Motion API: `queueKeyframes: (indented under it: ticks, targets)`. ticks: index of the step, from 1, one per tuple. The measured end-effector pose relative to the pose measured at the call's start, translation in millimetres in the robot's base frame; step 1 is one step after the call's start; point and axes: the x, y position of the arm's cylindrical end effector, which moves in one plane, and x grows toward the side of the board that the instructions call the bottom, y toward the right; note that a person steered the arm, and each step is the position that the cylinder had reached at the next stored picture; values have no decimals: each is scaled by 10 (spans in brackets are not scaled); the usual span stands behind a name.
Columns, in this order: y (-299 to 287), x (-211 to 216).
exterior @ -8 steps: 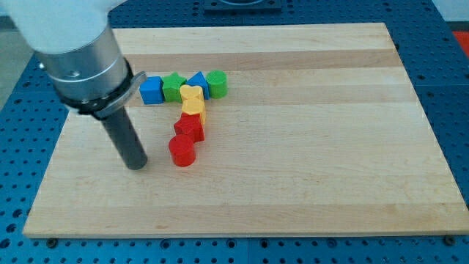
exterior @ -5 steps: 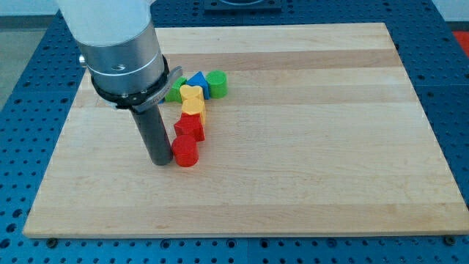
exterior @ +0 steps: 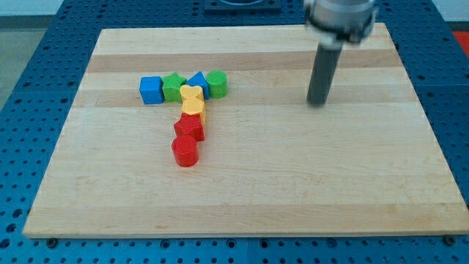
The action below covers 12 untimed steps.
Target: Nudge the green circle down a bit
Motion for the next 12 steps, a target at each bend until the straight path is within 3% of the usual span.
queueKeyframes:
  ticks: [1, 2, 5, 7, 8, 9, 10, 12]
  targets:
    - [426, -970]
    - [513, -1112]
    - [482, -948]
    - [537, 162]
    - [436, 393]
    - [436, 306]
    - [311, -146]
    - [-1122, -477]
